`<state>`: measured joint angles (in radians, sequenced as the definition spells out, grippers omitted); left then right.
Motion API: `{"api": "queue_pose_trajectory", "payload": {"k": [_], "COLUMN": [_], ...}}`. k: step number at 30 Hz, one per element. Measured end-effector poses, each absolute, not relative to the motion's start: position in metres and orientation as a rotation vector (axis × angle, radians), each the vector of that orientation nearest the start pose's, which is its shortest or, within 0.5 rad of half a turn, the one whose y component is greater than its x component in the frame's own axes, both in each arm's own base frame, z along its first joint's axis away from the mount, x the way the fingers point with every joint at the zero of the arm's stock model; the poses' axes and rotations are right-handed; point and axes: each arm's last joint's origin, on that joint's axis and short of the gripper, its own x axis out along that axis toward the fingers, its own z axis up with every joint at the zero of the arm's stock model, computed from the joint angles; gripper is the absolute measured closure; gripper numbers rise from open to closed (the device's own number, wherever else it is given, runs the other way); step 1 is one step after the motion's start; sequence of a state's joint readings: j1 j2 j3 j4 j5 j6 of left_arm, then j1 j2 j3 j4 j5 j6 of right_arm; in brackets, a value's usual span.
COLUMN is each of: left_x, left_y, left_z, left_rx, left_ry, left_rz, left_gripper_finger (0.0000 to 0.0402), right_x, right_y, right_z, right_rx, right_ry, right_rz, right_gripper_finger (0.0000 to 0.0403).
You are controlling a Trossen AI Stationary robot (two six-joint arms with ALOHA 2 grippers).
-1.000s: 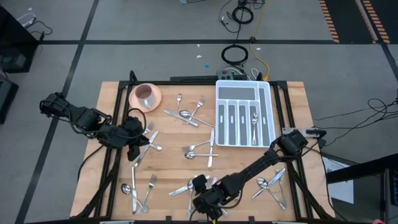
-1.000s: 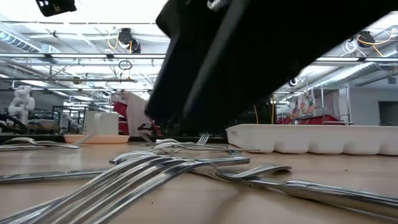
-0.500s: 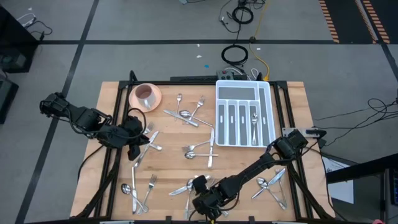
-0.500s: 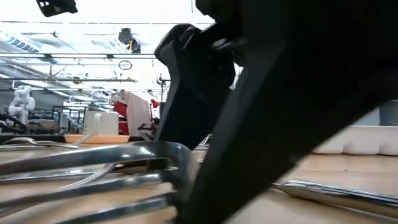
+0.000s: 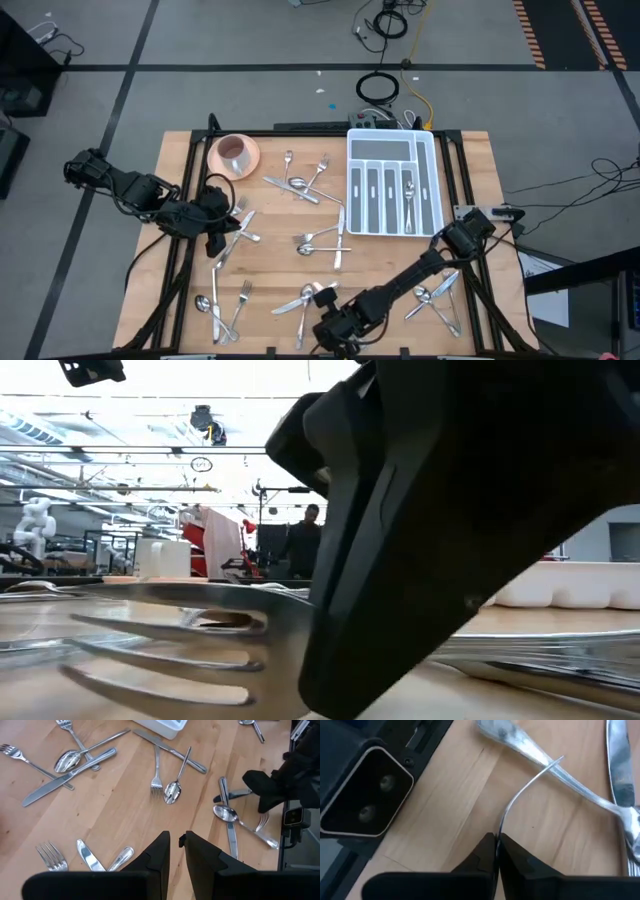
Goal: Sort silverware
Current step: Put the silver fork into the white silverware tray
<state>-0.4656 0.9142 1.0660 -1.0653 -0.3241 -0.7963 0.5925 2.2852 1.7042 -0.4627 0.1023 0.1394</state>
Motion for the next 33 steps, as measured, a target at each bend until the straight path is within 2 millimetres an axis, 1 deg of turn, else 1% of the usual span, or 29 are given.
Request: {"api": "queue_pose_trajectory", "payload": {"k": [3, 5, 7, 10, 14, 16, 19, 20, 22, 24, 26, 29, 33], "left_x": [0.138, 0.138, 0.138, 0.138, 0.138, 0.139, 0.139, 0.139, 0.139, 0.139, 0.139, 0.139, 0.140], "left_y": [-0.059, -0.059, -0.059, -0.059, -0.059, -0.059, -0.058, -0.058, -0.058, -0.058, -0.057, -0.057, -0.057], "left_z": [0.334, 0.334, 0.334, 0.334, 0.334, 0.334, 0.334, 0.334, 0.334, 0.335, 0.335, 0.335, 0.335], "left_rx": [-0.396, -0.397, -0.399, -0.400, -0.396, -0.393, -0.380, -0.364, -0.337, -0.326, -0.321, -0.320, -0.304], "left_ry": [0.830, 0.830, 0.829, 0.828, 0.824, 0.820, 0.812, 0.809, 0.801, 0.792, 0.787, 0.786, 0.788], "left_rz": [0.206, 0.206, 0.207, 0.207, 0.211, 0.218, 0.226, 0.224, 0.226, 0.234, 0.242, 0.242, 0.236], "left_gripper_finger": [0.0337, 0.0337, 0.0337, 0.0337, 0.0337, 0.0337, 0.0337, 0.0337, 0.0336, 0.0336, 0.0336, 0.0336, 0.0336], "right_x": [0.395, 0.392, 0.392, 0.389, 0.382, 0.374, 0.360, 0.361, 0.367, 0.376, 0.382, 0.393, 0.400], "right_y": [0.270, 0.273, 0.275, 0.274, 0.263, 0.253, 0.229, 0.222, 0.206, 0.186, 0.166, 0.141, 0.110], "right_z": [0.138, 0.145, 0.159, 0.181, 0.212, 0.229, 0.250, 0.254, 0.262, 0.265, 0.263, 0.256, 0.247], "right_rx": [-0.219, -0.223, -0.212, -0.181, -0.134, -0.085, -0.038, 0.001, 0.065, 0.126, 0.179, 0.190, 0.193], "right_ry": [1.007, 0.998, 0.982, 1.009, 1.105, 1.157, 1.269, 1.274, 1.262, 1.272, 1.325, 1.352, 1.399], "right_rz": [0.331, 0.269, 0.203, 0.108, -0.121, -0.288, -0.554, -0.611, -0.607, -0.651, -0.687, -0.724, -0.775], "right_gripper_finger": [0.0401, 0.0401, 0.0401, 0.0402, 0.0402, 0.0402, 0.0402, 0.0402, 0.0403, 0.0403, 0.0403, 0.0403, 0.0403]}}
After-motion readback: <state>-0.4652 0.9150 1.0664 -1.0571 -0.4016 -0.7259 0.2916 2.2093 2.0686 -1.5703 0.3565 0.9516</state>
